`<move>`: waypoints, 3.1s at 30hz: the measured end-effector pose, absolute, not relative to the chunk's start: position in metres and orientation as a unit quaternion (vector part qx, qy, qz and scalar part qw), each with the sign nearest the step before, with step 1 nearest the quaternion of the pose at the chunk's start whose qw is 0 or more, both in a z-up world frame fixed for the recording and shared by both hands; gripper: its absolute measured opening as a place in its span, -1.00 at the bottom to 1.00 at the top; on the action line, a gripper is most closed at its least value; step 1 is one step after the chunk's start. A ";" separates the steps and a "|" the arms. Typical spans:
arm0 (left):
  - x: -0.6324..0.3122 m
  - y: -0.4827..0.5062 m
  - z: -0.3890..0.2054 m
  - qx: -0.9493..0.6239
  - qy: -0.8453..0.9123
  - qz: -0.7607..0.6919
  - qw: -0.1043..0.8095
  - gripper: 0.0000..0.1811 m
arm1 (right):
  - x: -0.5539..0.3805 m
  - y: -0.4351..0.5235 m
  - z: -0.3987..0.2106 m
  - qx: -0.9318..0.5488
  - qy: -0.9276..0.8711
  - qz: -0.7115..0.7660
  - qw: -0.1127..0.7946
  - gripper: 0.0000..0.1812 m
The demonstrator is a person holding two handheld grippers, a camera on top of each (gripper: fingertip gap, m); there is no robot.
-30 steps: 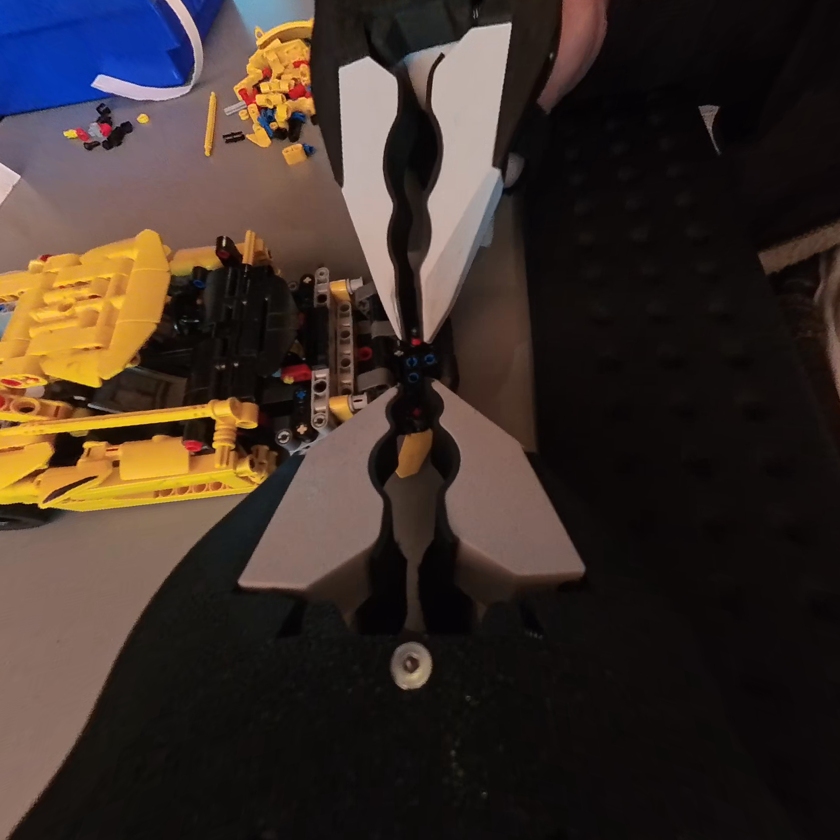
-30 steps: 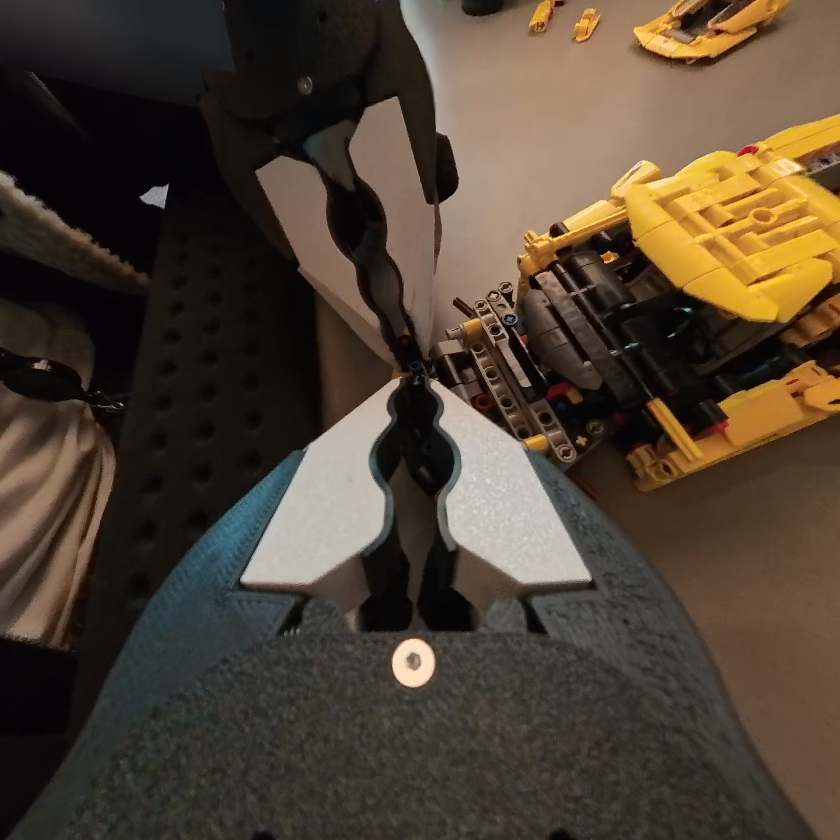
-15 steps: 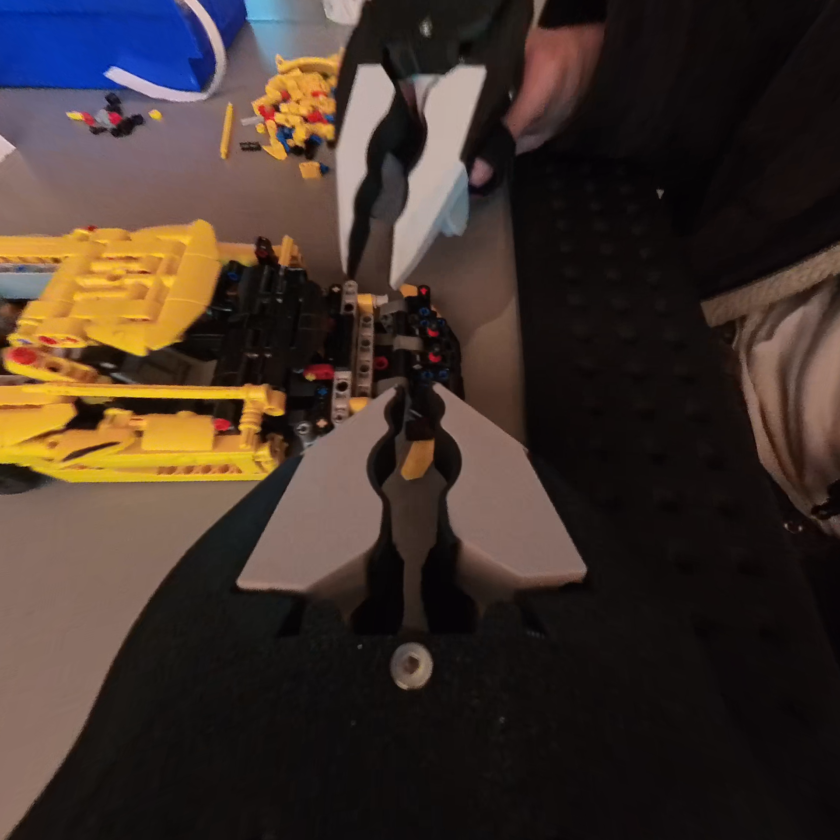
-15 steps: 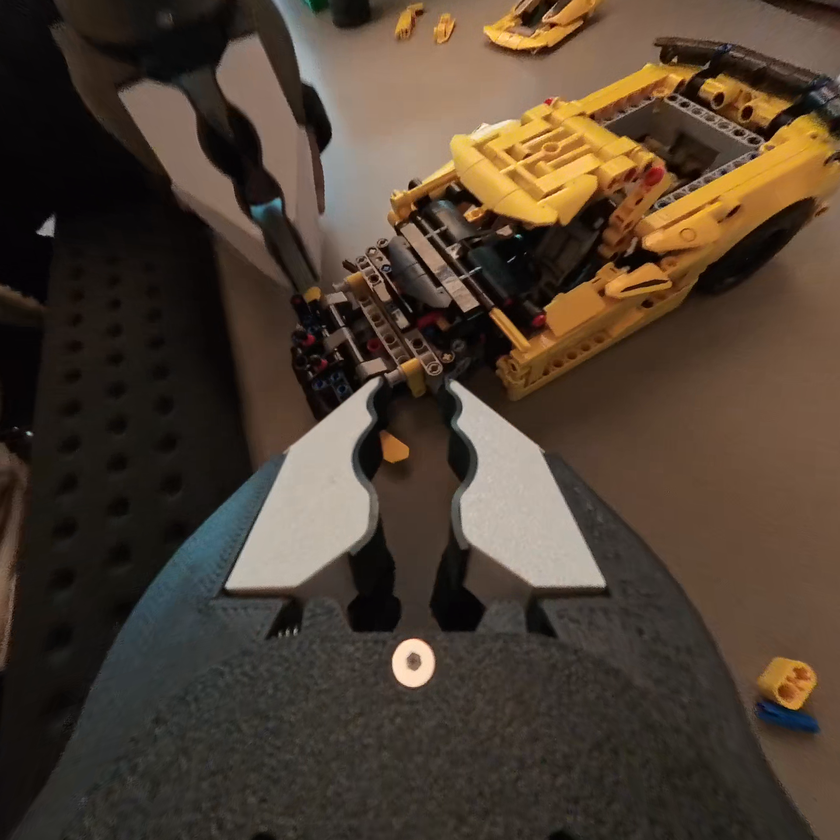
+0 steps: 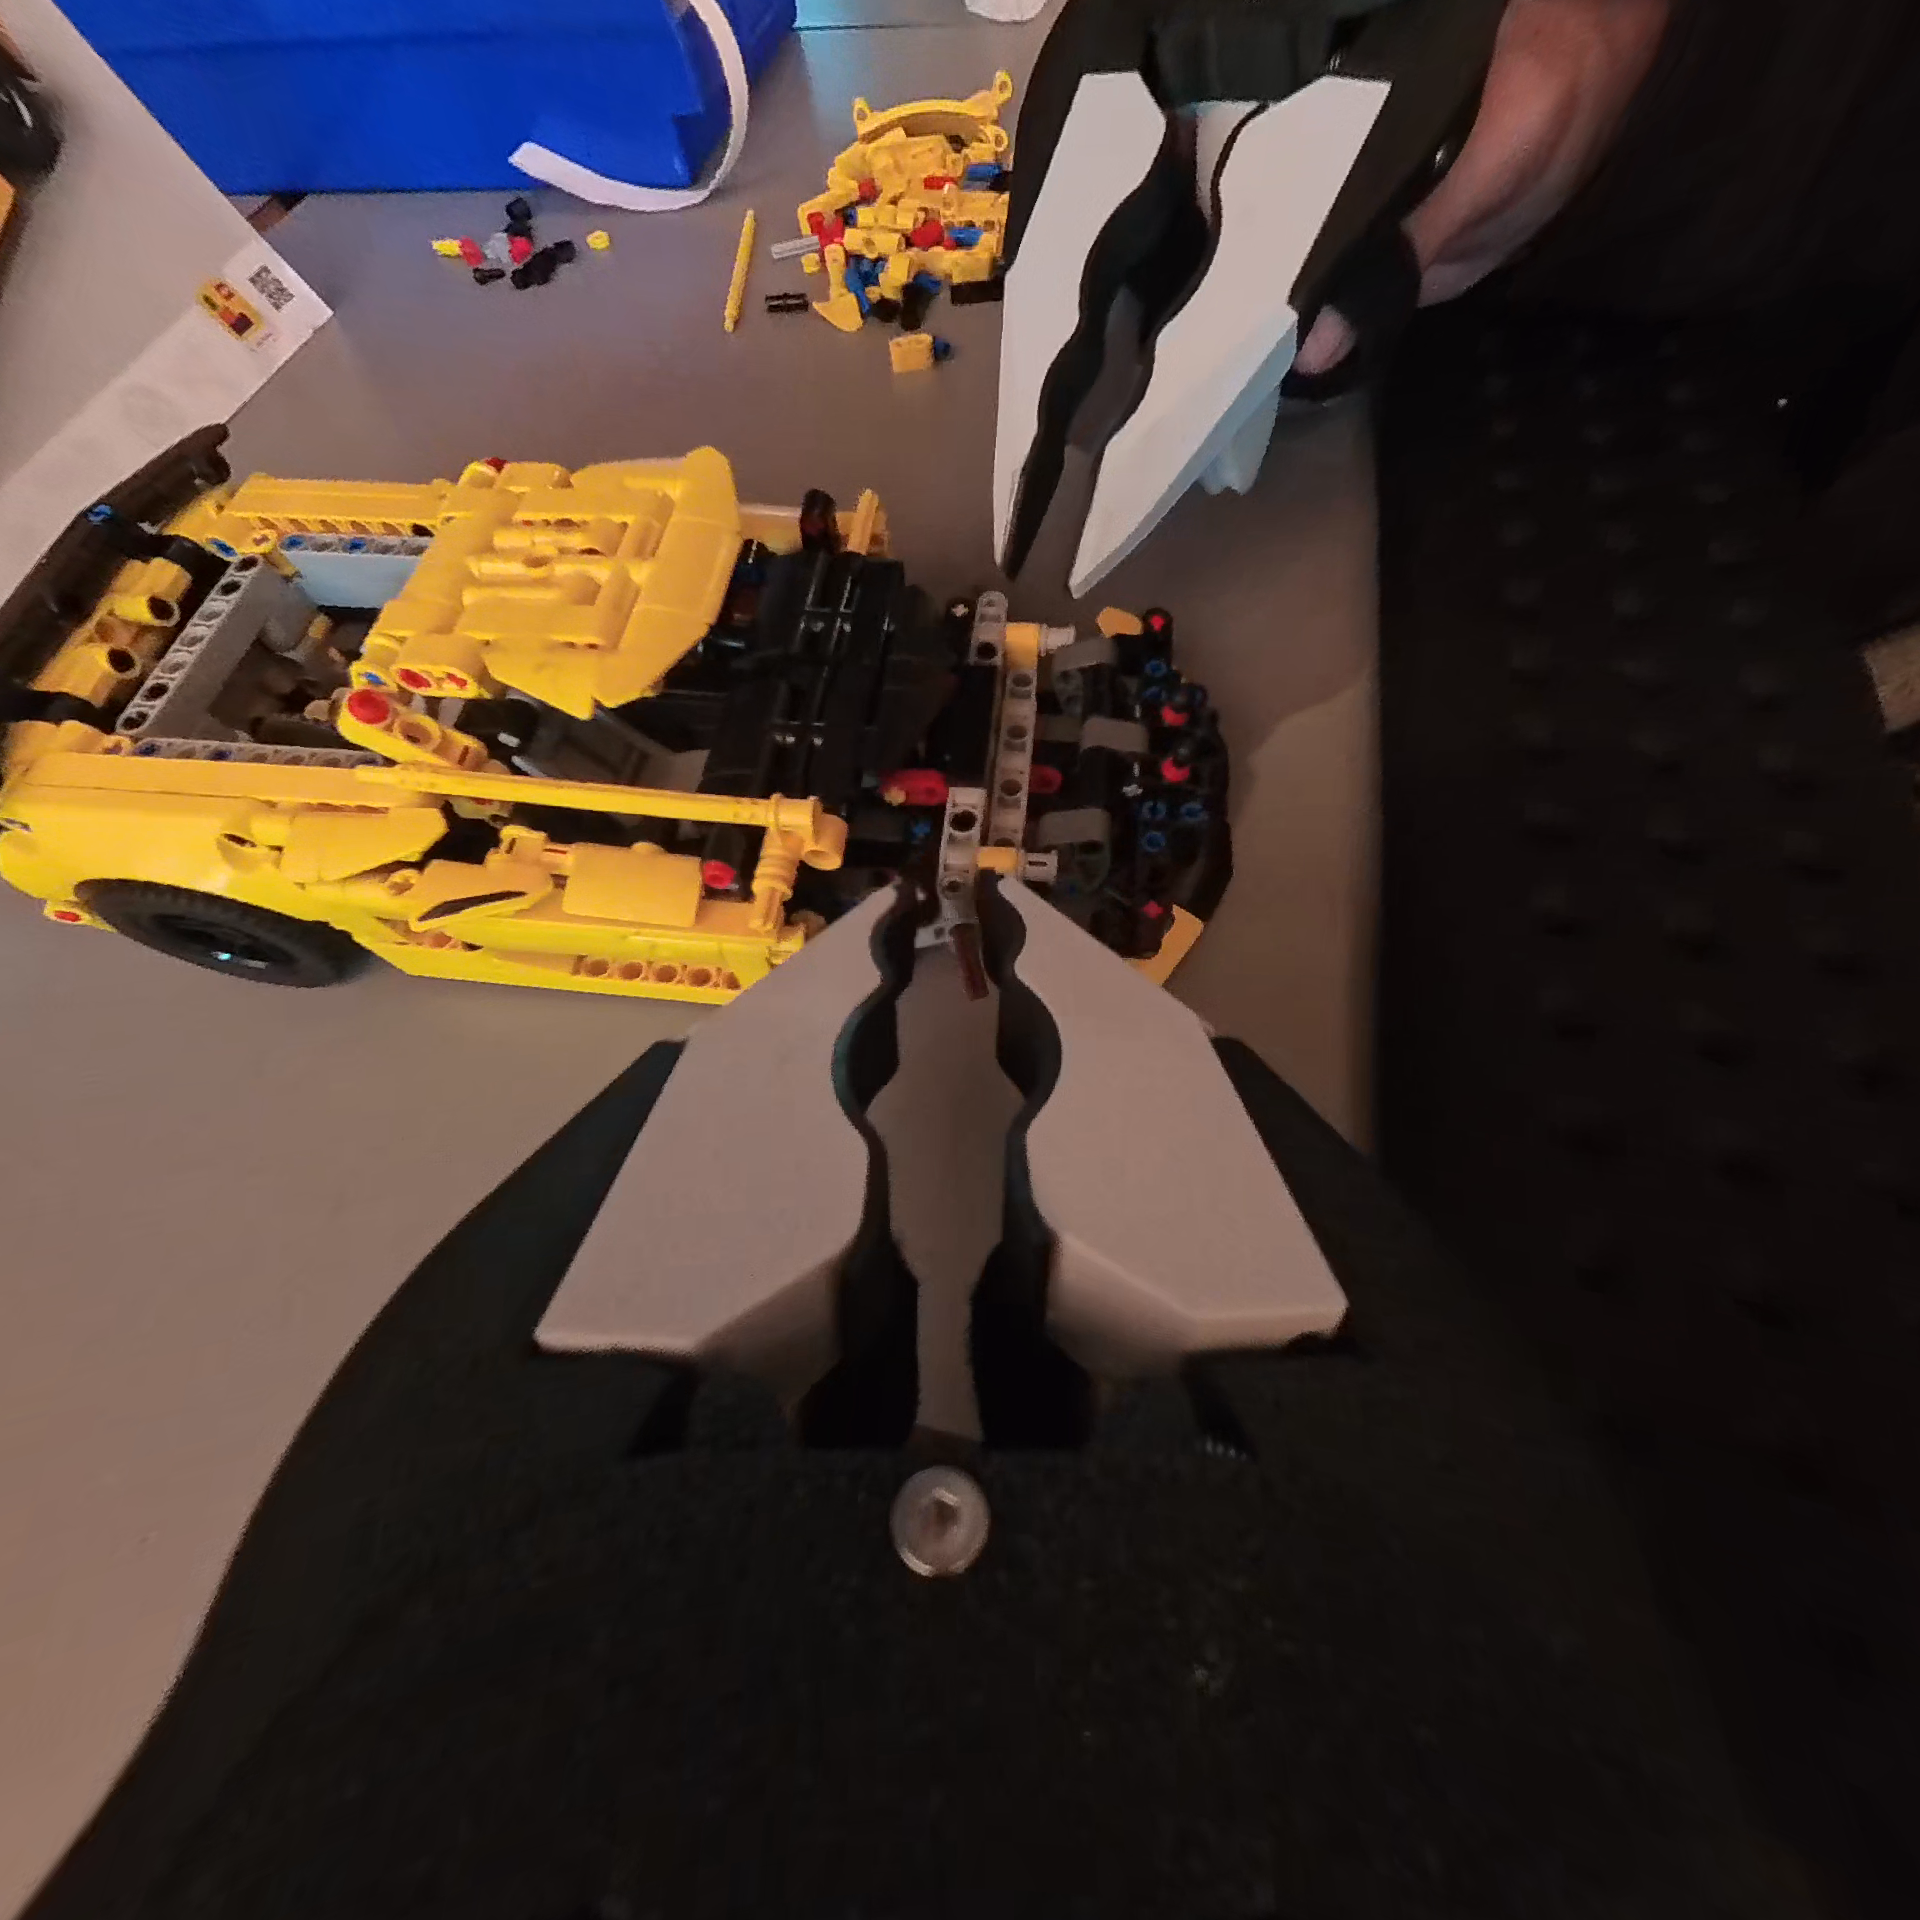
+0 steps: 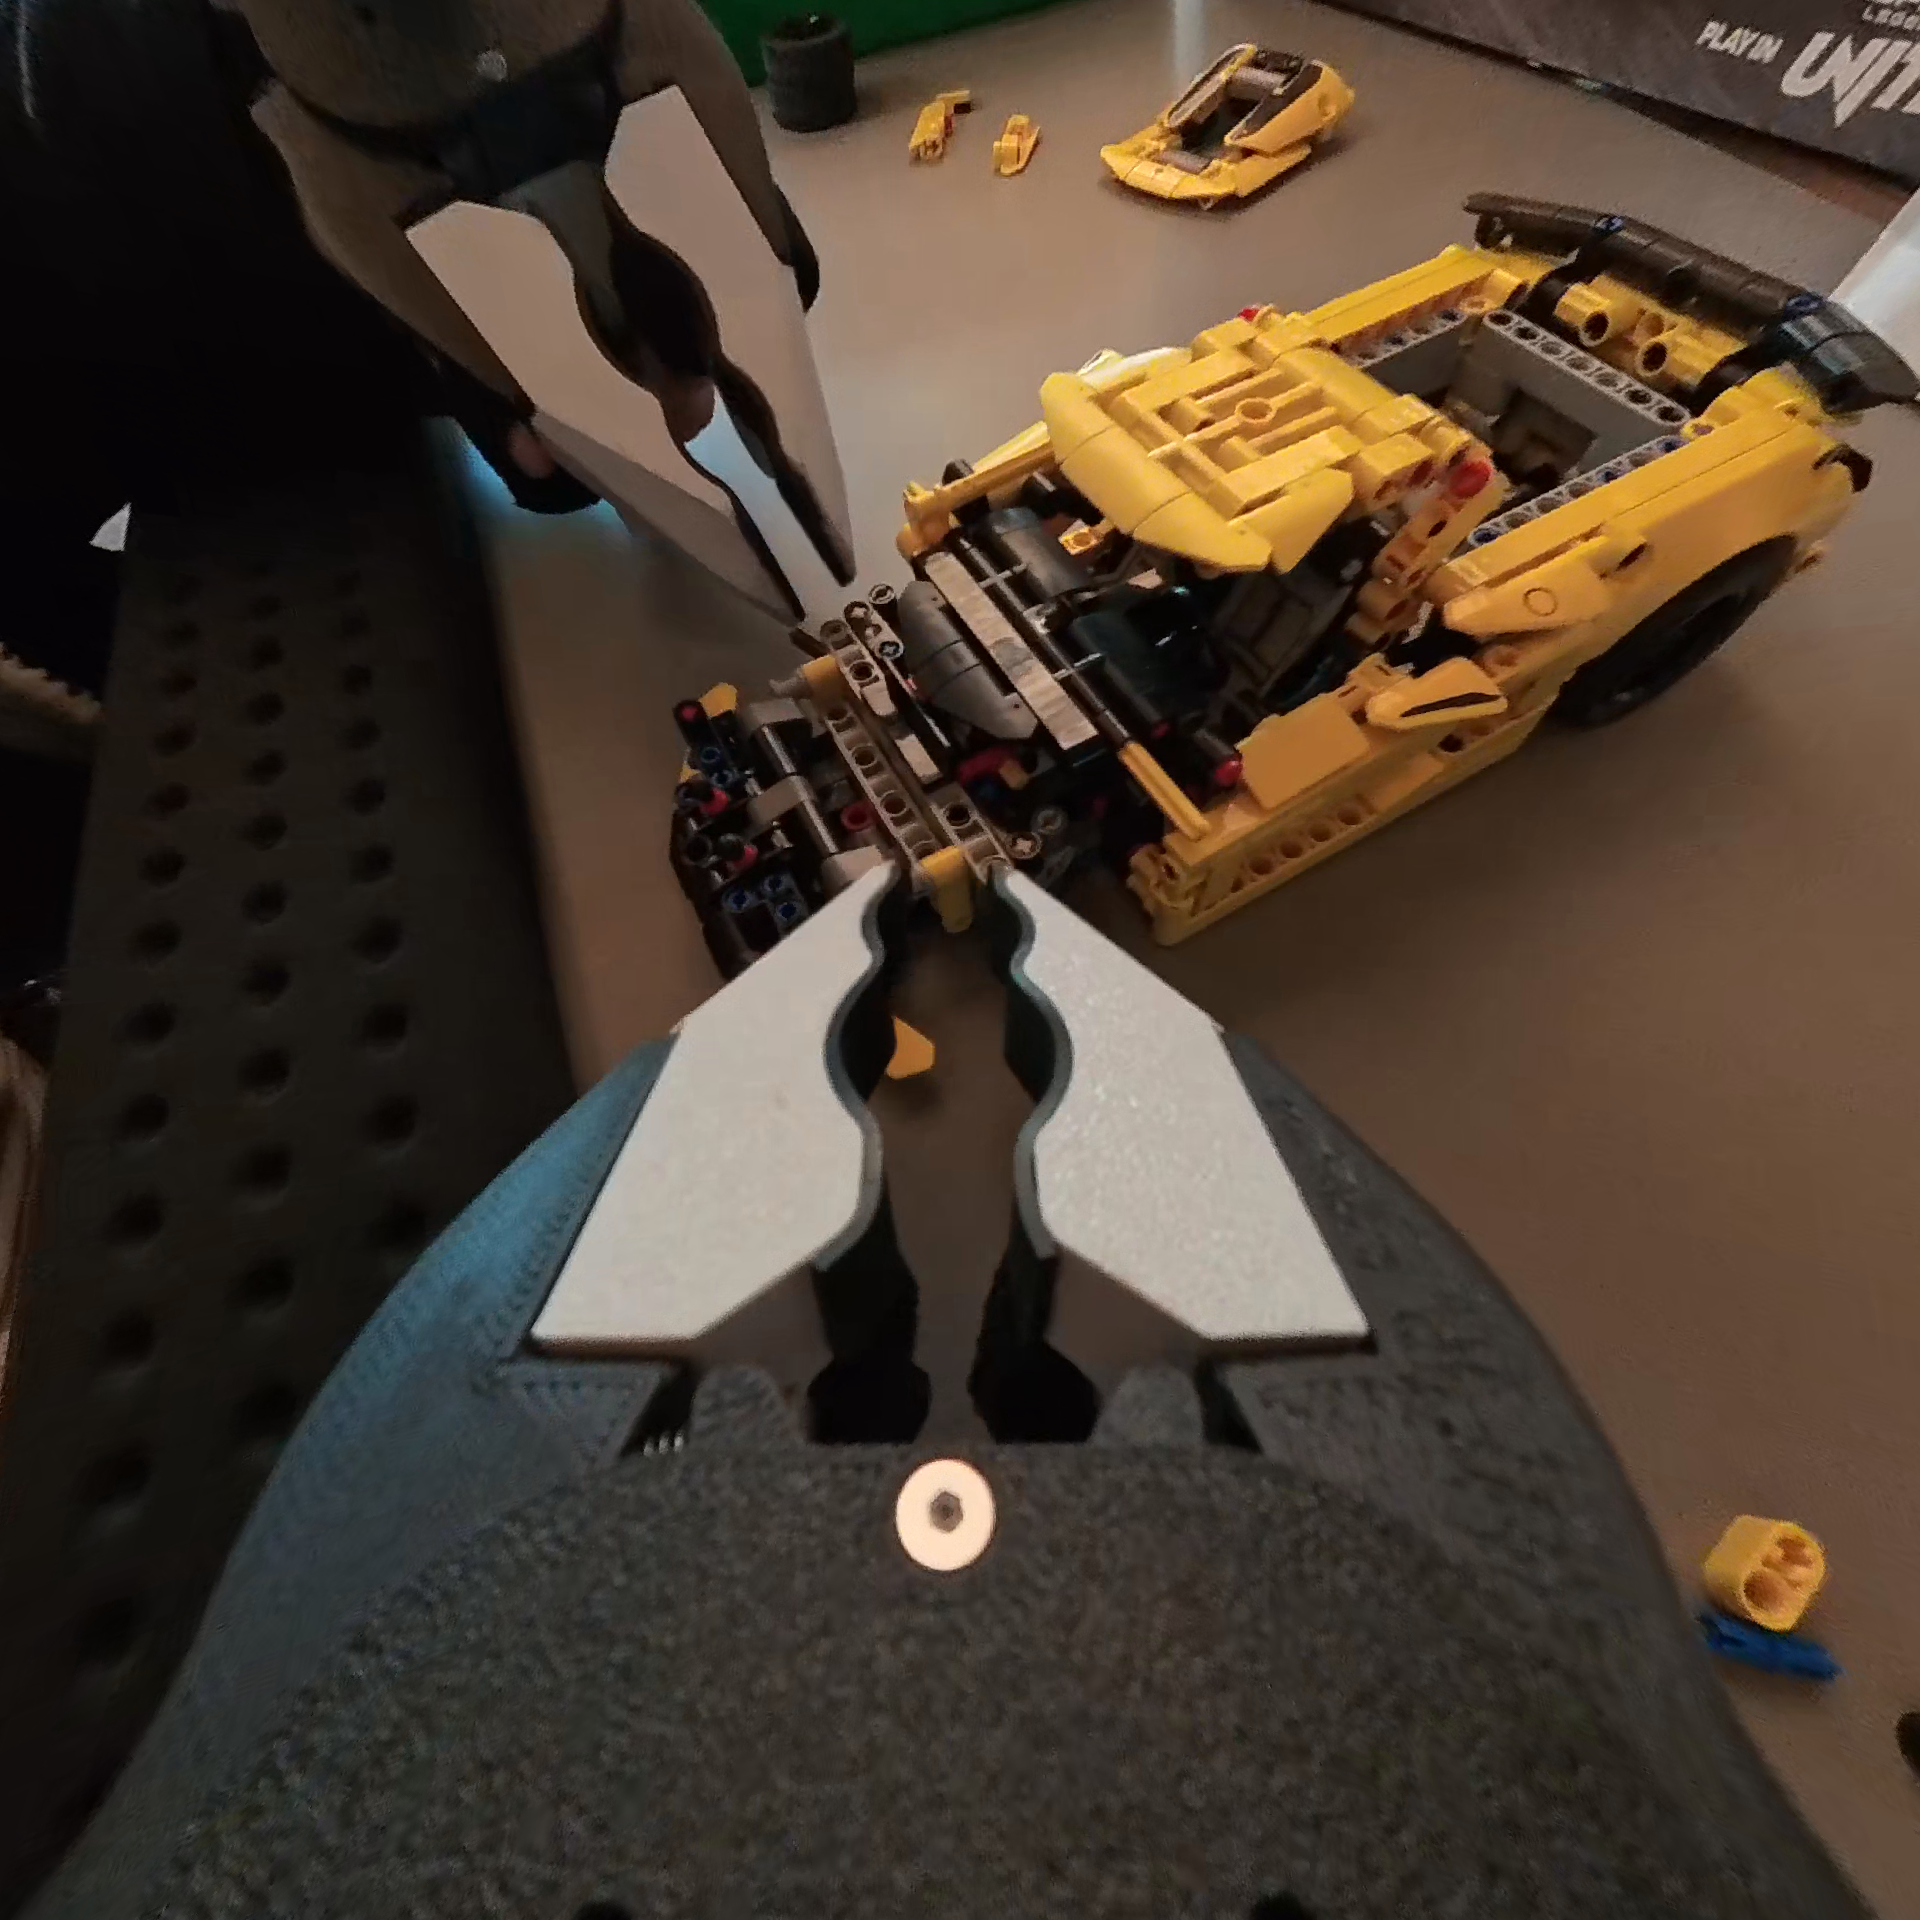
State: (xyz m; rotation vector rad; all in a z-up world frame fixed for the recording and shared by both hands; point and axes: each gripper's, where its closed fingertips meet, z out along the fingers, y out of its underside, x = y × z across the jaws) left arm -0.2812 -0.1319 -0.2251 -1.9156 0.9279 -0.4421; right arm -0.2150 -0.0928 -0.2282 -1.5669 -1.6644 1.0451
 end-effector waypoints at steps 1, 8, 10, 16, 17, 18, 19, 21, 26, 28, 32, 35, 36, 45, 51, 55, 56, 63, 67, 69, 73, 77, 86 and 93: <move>-0.281 -0.132 -0.225 -0.780 0.376 -0.184 0.465 -0.88 | -0.215 -0.091 -0.229 -0.597 -0.628 0.391 0.310 -0.86; -0.283 -0.130 -0.230 -0.786 0.376 -0.173 0.459 -0.81 | -0.215 -0.088 -0.232 -0.604 -0.628 0.379 0.312 -0.86; -0.283 -0.130 -0.230 -0.787 0.374 -0.171 0.460 -0.81 | -0.215 -0.087 -0.233 -0.606 -0.627 0.378 0.311 -0.86; -0.289 -0.126 -0.230 -0.792 0.367 -0.159 0.461 -0.78 | -0.213 -0.073 -0.243 -0.628 -0.629 0.329 0.320 -0.85; -0.290 -0.126 -0.231 -0.793 0.367 -0.156 0.461 -0.78 | -0.213 -0.075 -0.246 -0.626 -0.637 0.320 0.317 -0.83; -0.292 -0.126 -0.232 -0.794 0.368 -0.152 0.460 -0.78 | -0.213 -0.077 -0.250 -0.622 -0.647 0.312 0.312 -0.80; -0.292 -0.126 -0.233 -0.796 0.368 -0.151 0.457 -0.77 | -0.213 -0.078 -0.254 -0.620 -0.656 0.299 0.309 -0.76; -0.291 -0.126 -0.235 -0.798 0.369 -0.154 0.452 -0.77 | -0.214 -0.077 -0.260 -0.611 -0.675 0.268 0.315 -0.72; -0.286 -0.126 -0.241 -0.797 0.380 -0.152 0.443 -0.74 | -0.218 -0.074 -0.258 -0.582 -0.693 0.233 0.355 -0.82; -0.285 -0.127 -0.243 -0.799 0.384 -0.149 0.437 -0.73 | -0.216 -0.073 -0.257 -0.575 -0.696 0.224 0.368 -0.93; -0.289 -0.126 -0.244 -0.801 0.384 -0.141 0.438 -0.72 | -0.214 -0.077 -0.258 -0.574 -0.699 0.227 0.361 -0.95; -0.287 -0.129 -0.242 -0.793 0.392 -0.144 0.445 -0.80 | -0.214 -0.077 -0.259 -0.587 -0.691 0.247 0.341 -0.96; -0.286 -0.130 -0.241 -0.790 0.396 -0.142 0.446 -0.84 | -0.214 -0.076 -0.259 -0.593 -0.687 0.250 0.337 -0.95; -0.285 -0.130 -0.242 -0.788 0.404 -0.129 0.446 -0.97 | -0.214 -0.064 -0.257 -0.601 -0.674 0.234 0.359 -0.93; -0.287 -0.130 -0.242 -0.789 0.407 -0.124 0.443 -0.97 | -0.212 -0.068 -0.252 -0.600 -0.670 0.234 0.370 -0.91; -0.287 -0.132 -0.242 -0.786 0.418 -0.112 0.442 -0.98 | -0.212 -0.075 -0.245 -0.616 -0.649 0.295 0.334 -0.85; -0.287 -0.132 -0.242 -0.785 0.419 -0.113 0.442 -0.98 | -0.212 -0.076 -0.243 -0.616 -0.645 0.306 0.333 -0.84; -0.287 -0.129 -0.242 -0.790 0.407 -0.119 0.443 -0.99 | -0.226 -0.089 -0.216 -0.597 -0.615 0.371 0.358 -0.85; -0.294 -0.120 -0.227 -0.792 0.362 -0.127 0.475 -0.98 | -0.241 -0.094 -0.224 -0.608 -0.612 0.371 0.343 -0.71; -0.290 -0.117 -0.214 -0.787 0.331 -0.164 0.495 -0.93 | -0.245 -0.097 -0.228 -0.599 -0.625 0.361 0.348 -0.71; -0.275 -0.113 -0.218 -0.788 0.337 -0.183 0.481 -0.86 | -0.252 -0.098 -0.231 -0.584 -0.643 0.342 0.359 -0.74; -0.261 -0.111 -0.230 -0.789 0.366 -0.165 0.466 -0.83 | -0.255 -0.095 -0.230 -0.566 -0.655 0.308 0.394 -0.87; -0.261 -0.103 -0.232 -0.748 0.436 -0.027 0.499 -0.95 | -0.250 -0.096 -0.230 -0.445 -0.735 0.123 0.497 -1.00; -0.260 -0.106 -0.226 -0.717 0.461 0.012 0.523 -0.99 | -0.248 -0.095 -0.224 -0.467 -0.715 0.158 0.496 -0.99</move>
